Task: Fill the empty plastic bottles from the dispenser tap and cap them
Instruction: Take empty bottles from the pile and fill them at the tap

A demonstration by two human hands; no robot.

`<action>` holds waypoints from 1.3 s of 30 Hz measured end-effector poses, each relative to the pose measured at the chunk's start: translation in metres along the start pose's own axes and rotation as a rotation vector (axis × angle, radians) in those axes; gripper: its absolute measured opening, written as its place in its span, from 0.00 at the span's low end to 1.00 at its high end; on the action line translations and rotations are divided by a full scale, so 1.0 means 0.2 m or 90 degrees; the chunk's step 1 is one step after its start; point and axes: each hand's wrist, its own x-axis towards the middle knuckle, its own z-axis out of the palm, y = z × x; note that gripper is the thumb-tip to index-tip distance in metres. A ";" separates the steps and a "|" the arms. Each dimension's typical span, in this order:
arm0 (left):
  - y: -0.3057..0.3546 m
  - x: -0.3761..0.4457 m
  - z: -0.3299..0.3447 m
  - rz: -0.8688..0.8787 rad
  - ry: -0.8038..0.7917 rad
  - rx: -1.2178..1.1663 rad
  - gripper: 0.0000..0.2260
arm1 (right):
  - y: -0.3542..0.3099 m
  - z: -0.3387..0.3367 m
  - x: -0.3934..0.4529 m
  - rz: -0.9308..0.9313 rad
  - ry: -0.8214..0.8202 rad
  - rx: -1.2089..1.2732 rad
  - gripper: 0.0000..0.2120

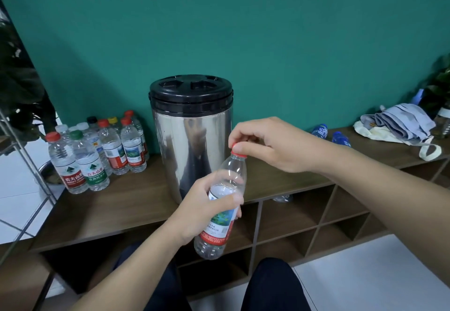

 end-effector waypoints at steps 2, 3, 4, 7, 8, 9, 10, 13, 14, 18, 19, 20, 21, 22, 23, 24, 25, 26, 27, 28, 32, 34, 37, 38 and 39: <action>-0.03 0.00 -0.02 -0.027 -0.053 -0.035 0.25 | 0.01 0.00 -0.02 -0.017 -0.009 0.024 0.06; -0.05 -0.01 -0.02 -0.032 -0.066 -0.040 0.26 | 0.02 0.01 -0.03 -0.022 -0.008 0.042 0.07; -0.06 -0.01 -0.03 -0.036 -0.069 -0.042 0.26 | 0.03 0.01 -0.04 -0.025 -0.009 0.053 0.09; -0.11 -0.01 -0.02 -0.046 -0.058 -0.044 0.25 | 0.07 0.04 -0.06 -0.021 -0.015 0.067 0.13; -0.13 -0.01 -0.02 -0.051 -0.053 -0.045 0.24 | 0.09 0.06 -0.06 -0.020 -0.014 0.073 0.14; -0.14 -0.01 -0.02 -0.056 -0.049 -0.047 0.24 | 0.11 0.07 -0.07 -0.018 -0.009 0.085 0.14; -0.16 -0.02 -0.02 -0.060 -0.046 -0.049 0.24 | 0.12 0.09 -0.07 -0.014 -0.001 0.107 0.15; -0.21 -0.04 -0.02 -0.074 -0.045 -0.043 0.25 | 0.18 0.14 -0.07 0.021 0.053 0.183 0.14; -0.24 -0.05 -0.02 -0.080 -0.047 -0.039 0.25 | 0.20 0.17 -0.06 0.042 0.075 0.195 0.14; -0.35 -0.10 0.00 -0.109 -0.057 -0.021 0.22 | 0.37 0.37 -0.05 0.150 0.141 0.170 0.10; -0.38 -0.11 -0.01 -0.110 -0.065 -0.003 0.21 | 0.43 0.43 -0.05 0.185 0.153 0.150 0.10; -0.41 -0.12 -0.01 -0.110 -0.072 0.010 0.21 | 0.48 0.50 -0.05 0.217 0.157 0.126 0.10; -0.45 -0.12 -0.02 -0.110 -0.080 0.020 0.21 | 0.52 0.57 -0.06 0.244 0.153 0.101 0.11; -0.50 -0.12 -0.04 -0.110 -0.087 0.037 0.21 | 0.56 0.63 -0.06 0.265 0.146 0.079 0.11; -0.54 -0.12 -0.06 -0.110 -0.092 0.060 0.22 | 0.59 0.69 -0.06 0.284 0.136 0.061 0.11; -0.60 -0.12 -0.08 -0.113 -0.094 0.083 0.23 | 0.62 0.75 -0.06 0.299 0.123 0.047 0.11; -0.65 -0.12 -0.10 -0.117 -0.096 0.100 0.23 | 0.65 0.80 -0.06 0.311 0.113 0.035 0.12; -0.70 -0.12 -0.11 -0.123 -0.096 0.110 0.24 | 0.67 0.85 -0.05 0.322 0.107 0.027 0.12; -0.75 -0.12 -0.13 -0.130 -0.091 0.116 0.24 | 0.69 0.89 -0.02 0.333 0.106 0.024 0.12; -0.79 -0.12 -0.15 -0.140 -0.081 0.119 0.25 | 0.70 0.94 0.00 0.347 0.108 0.020 0.12; -0.94 -0.15 -0.24 -0.177 -0.040 0.139 0.27 | 0.75 1.11 0.10 0.368 0.126 -0.031 0.10; -1.00 -0.17 -0.29 -0.199 -0.034 0.140 0.28 | 0.78 1.19 0.13 0.373 0.113 -0.037 0.08; -1.06 -0.18 -0.35 -0.229 -0.013 0.125 0.30 | 0.80 1.26 0.12 0.371 0.111 -0.050 0.09; -1.07 -0.18 -0.35 -0.235 -0.004 0.121 0.30 | 0.81 1.27 0.11 0.372 0.112 -0.049 0.10; -1.08 -0.18 -0.36 -0.238 0.010 0.121 0.30 | 0.82 1.27 0.11 0.369 0.115 -0.043 0.12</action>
